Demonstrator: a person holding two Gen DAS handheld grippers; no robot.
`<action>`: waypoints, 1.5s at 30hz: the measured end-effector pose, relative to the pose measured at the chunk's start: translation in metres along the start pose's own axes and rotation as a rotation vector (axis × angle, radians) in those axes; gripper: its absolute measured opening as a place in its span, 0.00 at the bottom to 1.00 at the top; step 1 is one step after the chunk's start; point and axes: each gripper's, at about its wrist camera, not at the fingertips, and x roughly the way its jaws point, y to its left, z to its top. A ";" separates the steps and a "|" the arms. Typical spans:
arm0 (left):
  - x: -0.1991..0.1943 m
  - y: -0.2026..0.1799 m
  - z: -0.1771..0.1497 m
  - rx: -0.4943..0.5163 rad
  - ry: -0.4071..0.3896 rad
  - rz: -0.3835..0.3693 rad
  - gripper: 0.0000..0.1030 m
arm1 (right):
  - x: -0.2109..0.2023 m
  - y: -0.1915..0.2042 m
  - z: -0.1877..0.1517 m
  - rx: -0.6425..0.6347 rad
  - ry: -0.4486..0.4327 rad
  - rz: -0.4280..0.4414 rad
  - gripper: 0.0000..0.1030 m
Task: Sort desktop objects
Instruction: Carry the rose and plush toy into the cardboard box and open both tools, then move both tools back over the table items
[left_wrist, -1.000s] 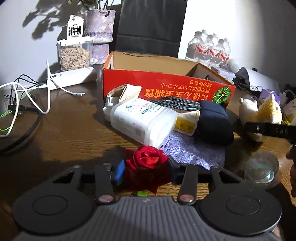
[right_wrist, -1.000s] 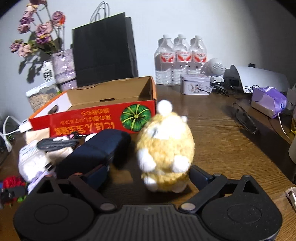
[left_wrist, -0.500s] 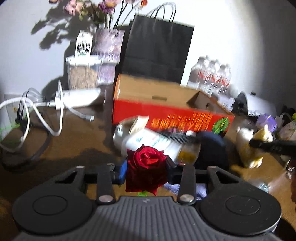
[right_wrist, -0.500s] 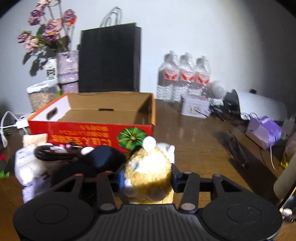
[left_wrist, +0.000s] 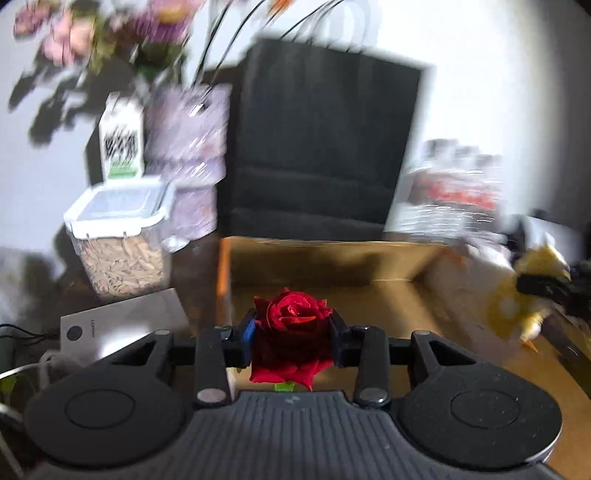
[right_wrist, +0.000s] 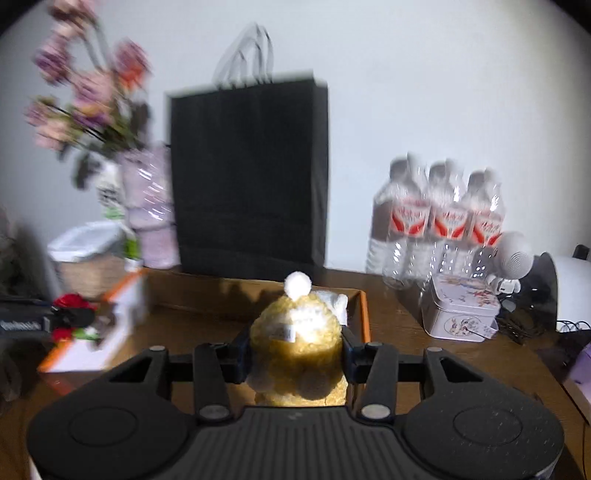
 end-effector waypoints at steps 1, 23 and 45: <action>0.015 0.001 0.007 0.013 0.017 -0.002 0.37 | 0.017 -0.001 0.005 0.005 0.033 0.005 0.44; 0.041 0.013 0.040 0.044 0.096 0.101 0.83 | -0.015 0.006 0.015 -0.029 -0.003 -0.037 0.77; -0.169 -0.036 -0.223 0.071 -0.058 -0.014 1.00 | -0.208 0.058 -0.223 -0.088 -0.003 0.252 0.86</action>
